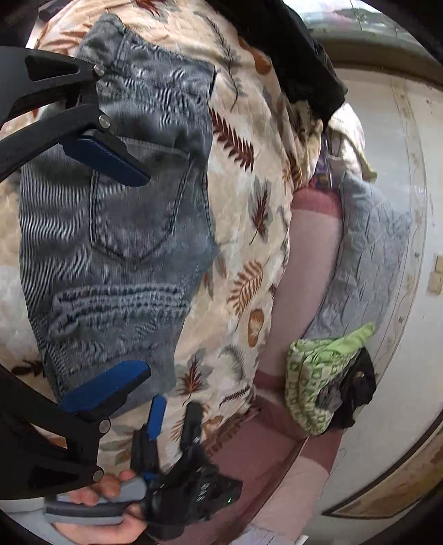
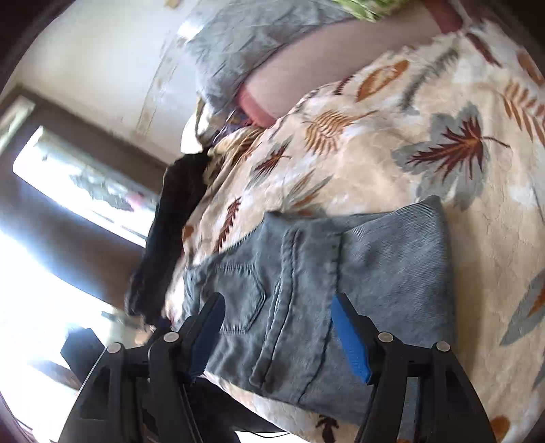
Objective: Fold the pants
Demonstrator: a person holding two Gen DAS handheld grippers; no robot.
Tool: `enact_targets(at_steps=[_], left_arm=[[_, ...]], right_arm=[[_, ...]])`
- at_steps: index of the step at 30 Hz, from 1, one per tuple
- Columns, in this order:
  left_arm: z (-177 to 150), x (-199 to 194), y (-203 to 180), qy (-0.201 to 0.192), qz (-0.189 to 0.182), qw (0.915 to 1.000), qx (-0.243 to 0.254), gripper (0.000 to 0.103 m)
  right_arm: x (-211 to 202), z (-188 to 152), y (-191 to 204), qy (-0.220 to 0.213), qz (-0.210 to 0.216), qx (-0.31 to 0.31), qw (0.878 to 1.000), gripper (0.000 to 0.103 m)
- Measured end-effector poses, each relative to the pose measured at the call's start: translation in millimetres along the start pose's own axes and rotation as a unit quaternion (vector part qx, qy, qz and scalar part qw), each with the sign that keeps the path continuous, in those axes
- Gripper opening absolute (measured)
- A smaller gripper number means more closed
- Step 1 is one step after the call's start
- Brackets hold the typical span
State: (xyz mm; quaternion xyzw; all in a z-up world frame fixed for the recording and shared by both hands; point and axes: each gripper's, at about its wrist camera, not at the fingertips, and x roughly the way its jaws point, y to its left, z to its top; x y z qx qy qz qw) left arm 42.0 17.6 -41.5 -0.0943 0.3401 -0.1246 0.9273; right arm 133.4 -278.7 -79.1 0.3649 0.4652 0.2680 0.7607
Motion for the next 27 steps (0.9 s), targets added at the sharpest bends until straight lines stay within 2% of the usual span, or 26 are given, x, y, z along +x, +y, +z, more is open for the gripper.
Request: enact_targets(at_steps=[2, 4, 6, 7, 10, 14, 16, 19, 21, 24, 27], left_arm=[[-2.2, 20.9, -19.8, 0.032, -0.026, 0.9991, 0.012, 0.102], [-10.4, 45.1, -31.1, 0.073, -0.030, 0.9966, 0.025, 0.102], [-24.2, 78.3, -33.0, 0.144, 0.002, 0.9887, 0.039, 0.102], [-33.1, 93.1, -29.2, 0.179, 0.019, 0.9830, 0.035, 0.102], [-45.4, 92.7, -41.4, 0.161, 0.045, 0.9811, 0.096, 0.102], [-45.7, 91.6, -39.8, 0.163, 0.043, 0.9821, 0.085, 0.102], [-46.5, 91.2, -39.9, 0.163, 0.042, 0.9821, 0.085, 0.102], [-48.0, 89.6, -39.2, 0.159, 0.041, 0.9827, 0.086, 0.102], [-46.6, 92.2, -38.7, 0.158, 0.044, 0.9827, 0.086, 0.102], [-43.7, 90.6, -38.5, 0.159, 0.041, 0.9832, 0.080, 0.102], [-36.1, 75.3, -31.0, 0.144, 0.028, 0.9882, 0.046, 0.102]], right_arm=[[6.1, 24.7, -22.2, 0.006, 0.018, 0.036, 0.999, 0.068], [16.1, 40.5, -41.3, 0.005, 0.026, 0.069, 0.997, 0.068], [34.6, 51.1, -58.5, 0.028, 0.039, 0.082, 0.996, 0.068], [38.6, 51.6, -70.1, 0.023, 0.014, 0.091, 0.995, 0.068], [43.0, 50.2, -85.8, 0.014, 0.051, 0.119, 0.992, 0.068], [24.2, 47.4, -69.6, 0.015, 0.083, 0.093, 0.992, 0.068], [13.9, 39.6, -67.8, 0.005, 0.095, 0.100, 0.990, 0.068], [12.2, 17.3, -73.3, 0.024, 0.087, 0.116, 0.989, 0.069], [20.9, 3.7, -81.1, 0.054, 0.046, 0.116, 0.991, 0.070], [7.5, 1.0, -69.3, 0.034, 0.044, 0.105, 0.993, 0.070], [-13.7, -10.5, -43.3, 0.016, 0.068, 0.074, 0.995, 0.071]])
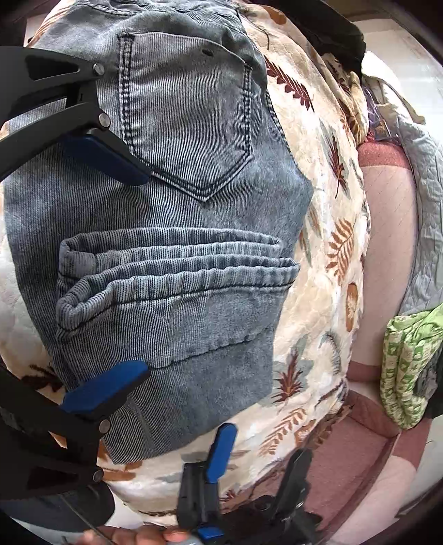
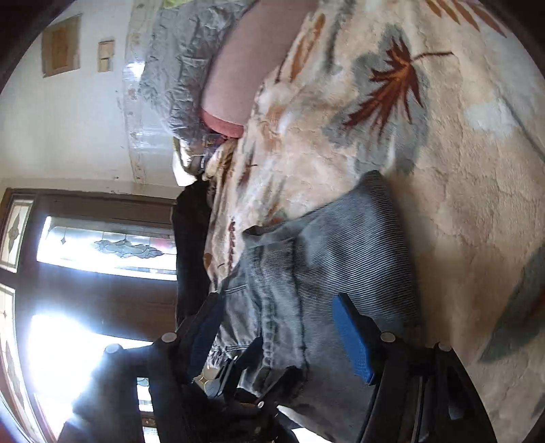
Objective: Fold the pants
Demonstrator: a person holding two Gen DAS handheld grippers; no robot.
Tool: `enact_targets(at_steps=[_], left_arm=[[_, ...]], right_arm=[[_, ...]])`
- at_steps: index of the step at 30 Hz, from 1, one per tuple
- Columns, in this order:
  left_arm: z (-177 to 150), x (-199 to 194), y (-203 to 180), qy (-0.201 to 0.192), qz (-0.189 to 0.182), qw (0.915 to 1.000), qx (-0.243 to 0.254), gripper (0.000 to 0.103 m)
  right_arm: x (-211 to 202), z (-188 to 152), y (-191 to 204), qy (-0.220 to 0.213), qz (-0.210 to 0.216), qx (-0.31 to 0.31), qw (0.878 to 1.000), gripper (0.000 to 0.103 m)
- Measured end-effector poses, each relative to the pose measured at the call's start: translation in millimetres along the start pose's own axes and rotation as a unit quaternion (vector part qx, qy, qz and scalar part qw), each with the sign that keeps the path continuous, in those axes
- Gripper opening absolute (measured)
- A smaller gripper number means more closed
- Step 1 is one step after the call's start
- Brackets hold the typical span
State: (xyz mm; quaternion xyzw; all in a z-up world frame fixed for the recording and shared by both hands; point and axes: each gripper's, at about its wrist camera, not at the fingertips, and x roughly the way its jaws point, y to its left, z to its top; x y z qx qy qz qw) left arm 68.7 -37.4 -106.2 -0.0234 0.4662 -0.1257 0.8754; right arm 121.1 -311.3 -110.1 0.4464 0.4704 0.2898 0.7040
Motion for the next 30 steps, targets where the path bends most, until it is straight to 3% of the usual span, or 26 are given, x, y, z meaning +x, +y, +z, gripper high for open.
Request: enact_targets(at_steps=[3, 7, 11, 16, 19, 24, 30], left_arm=[[-7.0, -24.9, 11.7, -0.032, -0.013, 0.9991, -0.025, 0.102], [-19.5, -24.3, 26.2, -0.009, -0.011, 0.9991, -0.041, 0.102], [-27.9, -50.3, 42.6, -0.040, -0.019, 0.9973, -0.058, 0.102], [-40.3, -82.5, 81.0, -0.086, -0.013, 0.9904, -0.107, 0.102], [-49.8, -86.0, 109.8, -0.095, -0.008, 0.9846, -0.147, 0.102], [-55.7, -84.4, 143.2, -0.104, -0.034, 0.9740, -0.198, 0.102], [-59.7, -106.4, 142.5, -0.164, -0.031, 0.9678, -0.189, 0.102]], right_arm=[[-4.0, -30.0, 4.8, 0.013, -0.001, -0.015, 1.000, 0.079], [16.4, -51.2, -20.4, 0.052, -0.057, 0.016, 0.997, 0.080], [14.7, -49.2, 12.6, 0.036, -0.049, -0.029, 0.998, 0.080], [40.4, -60.8, 33.9, 0.061, -0.026, -0.054, 0.996, 0.081], [66.4, -70.6, 12.3, 0.091, -0.079, -0.020, 0.993, 0.081], [66.5, -63.5, 55.5, 0.091, -0.094, -0.080, 0.988, 0.081], [79.3, -53.2, 100.8, 0.085, -0.098, -0.122, 0.984, 0.081]])
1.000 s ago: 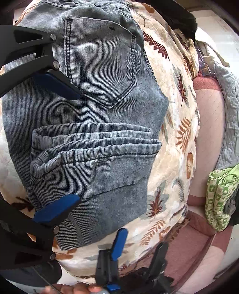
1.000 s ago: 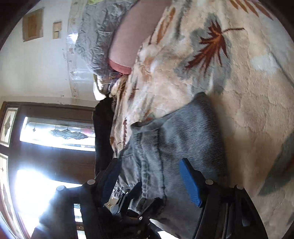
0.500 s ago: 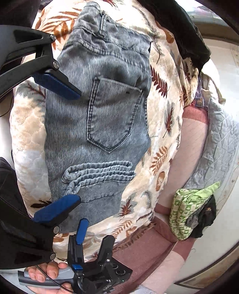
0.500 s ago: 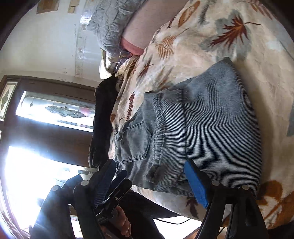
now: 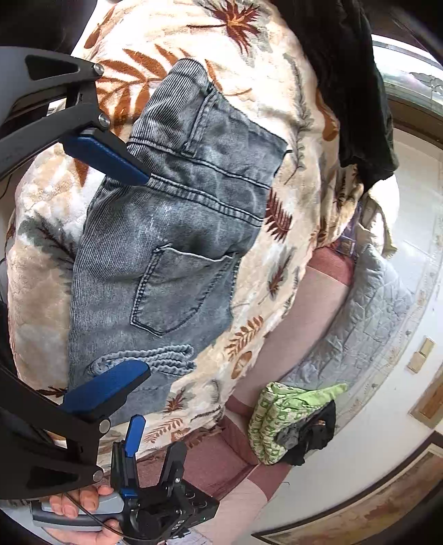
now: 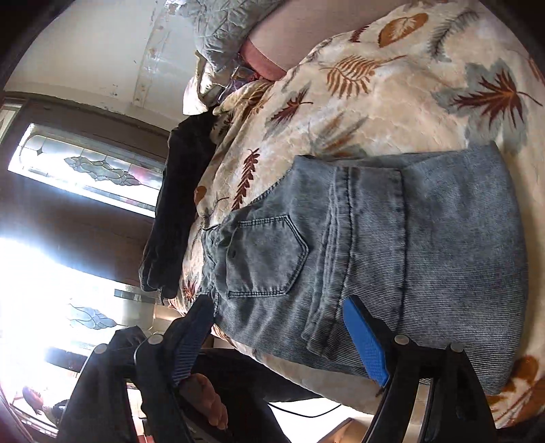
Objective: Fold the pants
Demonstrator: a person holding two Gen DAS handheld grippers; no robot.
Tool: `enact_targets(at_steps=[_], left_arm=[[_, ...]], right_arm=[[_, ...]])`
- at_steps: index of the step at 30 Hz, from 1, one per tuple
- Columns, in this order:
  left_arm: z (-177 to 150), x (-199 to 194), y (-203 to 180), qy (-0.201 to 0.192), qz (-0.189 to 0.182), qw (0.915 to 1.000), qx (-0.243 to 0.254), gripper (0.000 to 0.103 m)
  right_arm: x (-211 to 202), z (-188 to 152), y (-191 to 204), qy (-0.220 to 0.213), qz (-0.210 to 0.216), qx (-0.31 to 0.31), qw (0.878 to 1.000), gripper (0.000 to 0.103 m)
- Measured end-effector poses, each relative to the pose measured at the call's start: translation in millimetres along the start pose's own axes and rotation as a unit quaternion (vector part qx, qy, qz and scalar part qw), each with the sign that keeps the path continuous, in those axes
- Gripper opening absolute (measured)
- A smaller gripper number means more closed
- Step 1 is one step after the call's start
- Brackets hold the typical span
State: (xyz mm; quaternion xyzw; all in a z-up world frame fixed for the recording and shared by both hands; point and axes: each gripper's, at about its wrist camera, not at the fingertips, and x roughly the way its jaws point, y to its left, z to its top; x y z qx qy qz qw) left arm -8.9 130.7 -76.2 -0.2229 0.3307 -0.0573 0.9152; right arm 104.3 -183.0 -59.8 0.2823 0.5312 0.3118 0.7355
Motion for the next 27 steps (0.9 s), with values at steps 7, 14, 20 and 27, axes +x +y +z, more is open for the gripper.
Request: enact_targets(at_steps=[7, 14, 20, 27], left_arm=[[5.2, -14.8, 26.7, -0.037, 0.025, 0.9984, -0.036, 0.102], [7.4, -23.5, 55.1, -0.062, 0.070, 0.9927, -0.076, 0.102], [9.7, -16.6, 71.8, -0.054, 0.076, 0.9898, -0.108, 0.102], [13.7, -3.5, 65.8, -0.043, 0.090, 0.9915, -0.084, 0.102]], right_arm=[[55.6, -8.5, -4.8, 0.048, 0.006, 0.023, 0.999, 0.081], [59.9, 6.0, 13.1, 0.055, -0.016, 0.004, 0.998, 0.081], [73.1, 87.6, 59.4, 0.036, -0.118, -0.080, 0.989, 0.081], [163.5, 147.6, 48.2, 0.108, -0.286, -0.153, 0.940, 0.047]])
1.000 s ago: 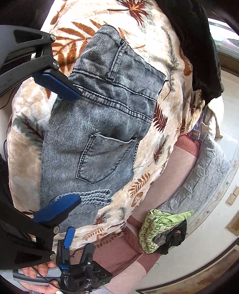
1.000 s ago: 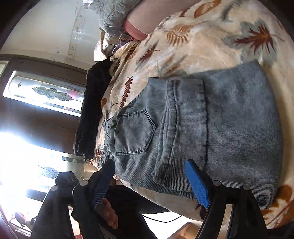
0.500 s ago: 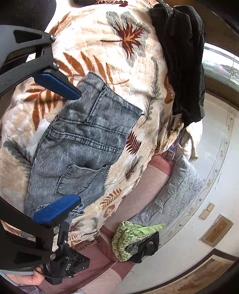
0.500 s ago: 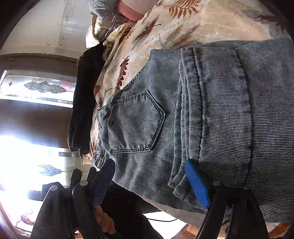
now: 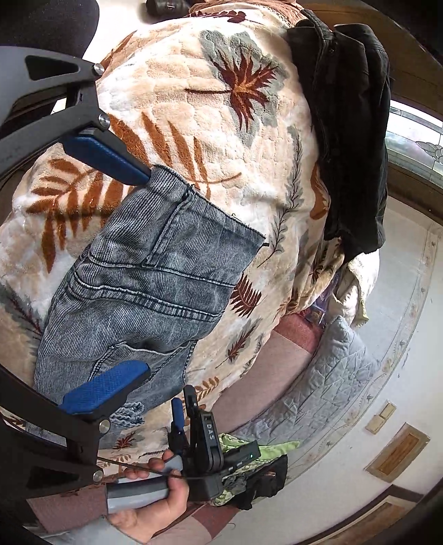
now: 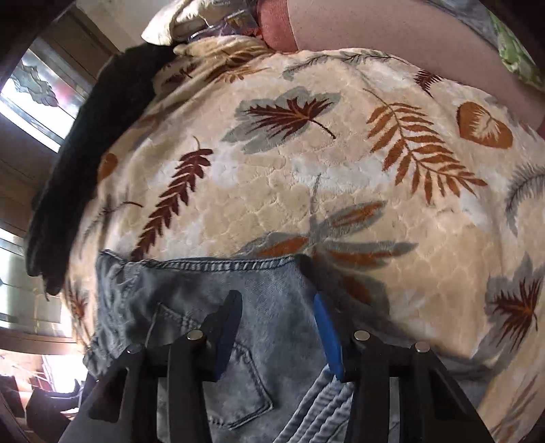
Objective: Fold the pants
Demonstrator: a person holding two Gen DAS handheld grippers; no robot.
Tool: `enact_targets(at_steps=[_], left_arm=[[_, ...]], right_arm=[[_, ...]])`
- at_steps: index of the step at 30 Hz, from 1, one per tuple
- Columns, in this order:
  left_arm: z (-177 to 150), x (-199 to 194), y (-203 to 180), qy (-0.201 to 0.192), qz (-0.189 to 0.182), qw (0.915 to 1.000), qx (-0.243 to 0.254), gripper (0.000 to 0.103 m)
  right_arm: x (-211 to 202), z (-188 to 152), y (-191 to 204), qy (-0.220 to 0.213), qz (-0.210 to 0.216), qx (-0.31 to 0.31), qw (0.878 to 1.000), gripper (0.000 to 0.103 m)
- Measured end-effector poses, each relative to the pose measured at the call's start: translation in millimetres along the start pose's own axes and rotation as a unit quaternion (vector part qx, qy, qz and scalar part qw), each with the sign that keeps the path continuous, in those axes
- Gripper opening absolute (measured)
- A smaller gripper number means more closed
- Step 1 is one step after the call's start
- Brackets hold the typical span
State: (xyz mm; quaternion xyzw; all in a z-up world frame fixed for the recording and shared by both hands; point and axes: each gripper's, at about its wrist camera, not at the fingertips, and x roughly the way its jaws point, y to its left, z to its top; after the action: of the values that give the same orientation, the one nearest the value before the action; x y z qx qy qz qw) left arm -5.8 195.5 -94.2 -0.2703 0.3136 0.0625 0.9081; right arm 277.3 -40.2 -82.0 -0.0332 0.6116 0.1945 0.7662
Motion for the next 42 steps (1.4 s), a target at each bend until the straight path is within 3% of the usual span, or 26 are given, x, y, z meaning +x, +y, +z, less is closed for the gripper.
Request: enact_targets(at_steps=[2, 4, 5, 7, 11, 16, 19, 22, 24, 26, 28, 30, 33, 34, 38, 42], left_arm=[[3.0, 0.7, -1.9, -0.010, 0.005, 0.9999, 0.002, 0.102], [7.1, -5.1, -11.5, -0.044, 0.005, 0.9987, 0.026, 0.102], [8.6, -7.2, -17.2, -0.059, 0.003, 0.9976, 0.038, 0.102], [8.2, 0.9, -26.1, -0.049, 0.008, 0.9971, 0.057, 0.102], [-2.8, 49.2, -20.5, 0.074, 0.050, 0.9948, 0.049, 0.102], [-11.3, 52.1, -31.2, 0.066, 0.078, 0.9899, 0.098, 0.102], [-12.4, 49.9, -29.3, 0.064, 0.074, 0.9902, 0.100, 0.102], [-11.9, 47.2, -27.9, 0.064, 0.069, 0.9906, 0.099, 0.102], [-10.7, 44.8, -26.3, 0.061, 0.064, 0.9921, 0.089, 0.102], [-9.0, 44.0, -24.3, 0.058, 0.059, 0.9937, 0.076, 0.102], [-8.4, 44.0, -22.8, 0.059, 0.057, 0.9941, 0.071, 0.102], [-9.3, 43.8, -23.9, 0.059, 0.057, 0.9938, 0.075, 0.102], [-10.8, 41.2, -24.4, 0.058, 0.054, 0.9936, 0.080, 0.102], [-10.6, 40.5, -23.6, 0.057, 0.052, 0.9940, 0.078, 0.102], [-9.5, 37.2, -21.3, 0.055, 0.045, 0.9954, 0.065, 0.102], [-10.9, 32.1, -20.0, 0.052, 0.042, 0.9960, 0.059, 0.102]], right_arm=[[22.6, 6.5, 0.5, 0.022, -0.016, -0.006, 1.000, 0.040], [33.8, 6.2, 4.2, 0.030, -0.023, -0.021, 0.999, 0.021], [36.4, 4.6, 6.9, 0.029, -0.037, -0.034, 0.998, 0.017], [33.7, 1.2, 8.9, 0.015, -0.053, -0.053, 0.997, 0.008], [12.7, -4.8, 16.5, -0.042, -0.098, -0.096, 0.990, 0.007], [39.7, -11.8, 31.3, -0.060, -0.193, -0.164, 0.966, 0.007], [38.2, -12.7, 24.7, -0.084, -0.225, -0.142, 0.960, 0.008], [10.7, -12.4, 20.8, -0.122, -0.210, -0.108, 0.964, 0.009], [-9.4, -17.6, 19.7, -0.131, -0.168, -0.084, 0.974, 0.009], [-14.4, -26.1, 18.2, -0.100, -0.085, -0.054, 0.990, 0.009], [-1.4, -35.7, 19.3, -0.053, -0.018, -0.046, 0.997, 0.009], [22.8, -38.4, 9.8, -0.007, -0.019, -0.030, 0.999, 0.009], [21.7, -34.4, -10.3, -0.027, -0.033, 0.039, 0.998, 0.004], [13.0, -35.5, -3.3, -0.043, -0.040, 0.034, 0.998, 0.012], [-22.4, -55.8, 29.9, -0.085, -0.012, -0.011, 0.996, 0.017], [-35.4, -94.0, 46.0, -0.082, 0.046, -0.018, 0.995, 0.042]])
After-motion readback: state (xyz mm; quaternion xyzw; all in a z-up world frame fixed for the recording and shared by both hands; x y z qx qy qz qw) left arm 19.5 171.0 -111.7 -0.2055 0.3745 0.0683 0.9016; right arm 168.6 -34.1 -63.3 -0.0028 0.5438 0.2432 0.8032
